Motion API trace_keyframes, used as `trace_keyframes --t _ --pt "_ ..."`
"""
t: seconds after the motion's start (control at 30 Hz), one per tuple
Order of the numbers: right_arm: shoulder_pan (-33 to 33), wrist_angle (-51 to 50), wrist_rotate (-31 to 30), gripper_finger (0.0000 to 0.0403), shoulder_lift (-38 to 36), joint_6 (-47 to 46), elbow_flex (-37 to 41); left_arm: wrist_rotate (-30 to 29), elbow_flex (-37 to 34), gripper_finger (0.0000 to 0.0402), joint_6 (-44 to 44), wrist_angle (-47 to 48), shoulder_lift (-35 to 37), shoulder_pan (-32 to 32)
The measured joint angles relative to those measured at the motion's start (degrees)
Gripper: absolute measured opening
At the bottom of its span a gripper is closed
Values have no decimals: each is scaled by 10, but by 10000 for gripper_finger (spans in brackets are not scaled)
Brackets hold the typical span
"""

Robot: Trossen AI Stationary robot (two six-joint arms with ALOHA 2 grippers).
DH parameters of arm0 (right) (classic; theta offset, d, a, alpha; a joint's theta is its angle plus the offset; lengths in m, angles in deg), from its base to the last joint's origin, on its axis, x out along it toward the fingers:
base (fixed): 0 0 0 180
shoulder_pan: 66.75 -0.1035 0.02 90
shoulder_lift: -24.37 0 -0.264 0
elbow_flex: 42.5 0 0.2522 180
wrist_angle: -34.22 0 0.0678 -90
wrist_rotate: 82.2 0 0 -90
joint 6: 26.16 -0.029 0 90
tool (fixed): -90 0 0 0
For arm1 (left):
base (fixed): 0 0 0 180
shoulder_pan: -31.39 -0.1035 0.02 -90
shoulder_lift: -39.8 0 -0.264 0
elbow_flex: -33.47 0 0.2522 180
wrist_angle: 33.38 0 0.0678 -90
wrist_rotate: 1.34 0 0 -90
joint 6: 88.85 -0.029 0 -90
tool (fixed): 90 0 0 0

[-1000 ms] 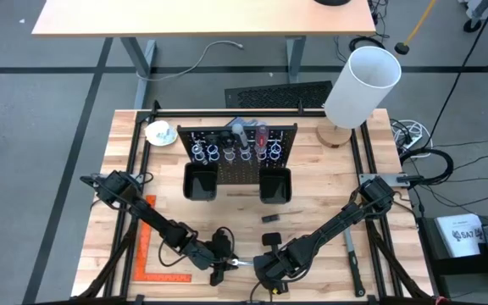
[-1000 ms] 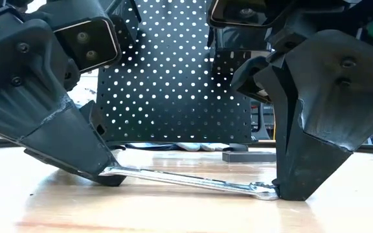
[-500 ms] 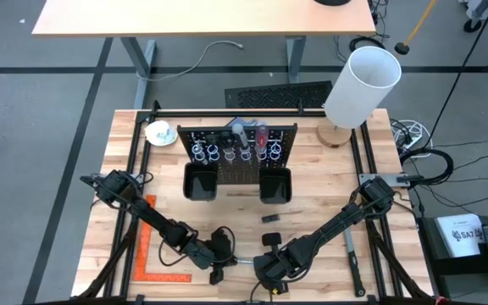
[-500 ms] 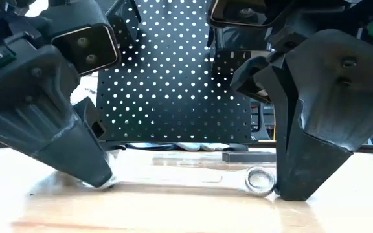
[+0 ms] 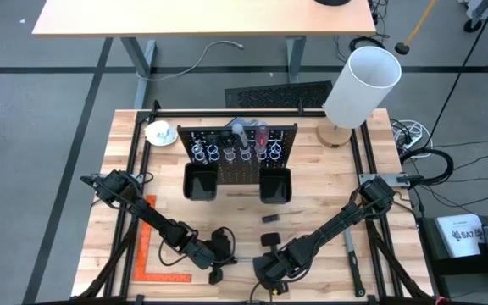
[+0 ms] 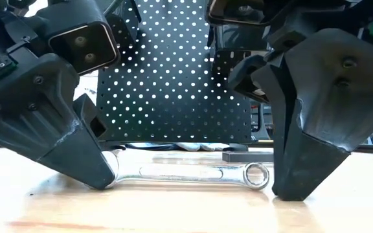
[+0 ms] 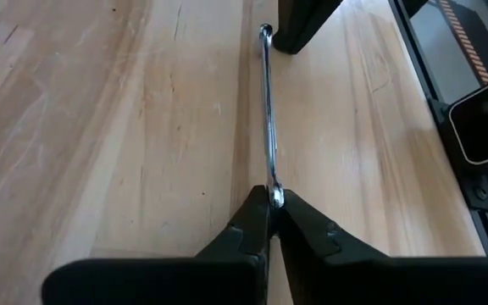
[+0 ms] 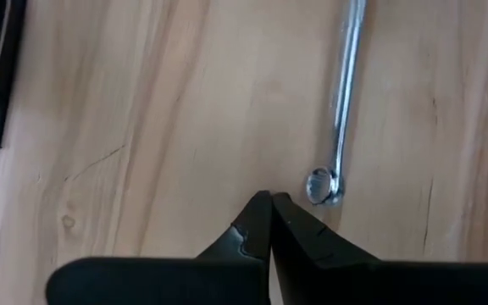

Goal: Hang tools onto peg board
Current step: Hang the silver wrench on the black peg board

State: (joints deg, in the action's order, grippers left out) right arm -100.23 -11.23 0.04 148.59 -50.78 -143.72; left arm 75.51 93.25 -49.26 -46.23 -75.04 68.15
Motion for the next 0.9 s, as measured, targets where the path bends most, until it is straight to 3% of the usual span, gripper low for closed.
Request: trace_keyframes --t 0.13,0.5,0.77,0.9 --pt "-14 31 -24 19 0 25 0 -1 0 18 -10 0 0 0" --pt "-21 60 -182 123 2 69 -36 -11 14 18 -66 11 -1 1" --pt "-1 90 -113 124 16 60 -37 -32 45 18 -117 49 -2 2" --pt "1 96 -113 114 15 53 -37 -41 61 18 -118 84 -2 2"
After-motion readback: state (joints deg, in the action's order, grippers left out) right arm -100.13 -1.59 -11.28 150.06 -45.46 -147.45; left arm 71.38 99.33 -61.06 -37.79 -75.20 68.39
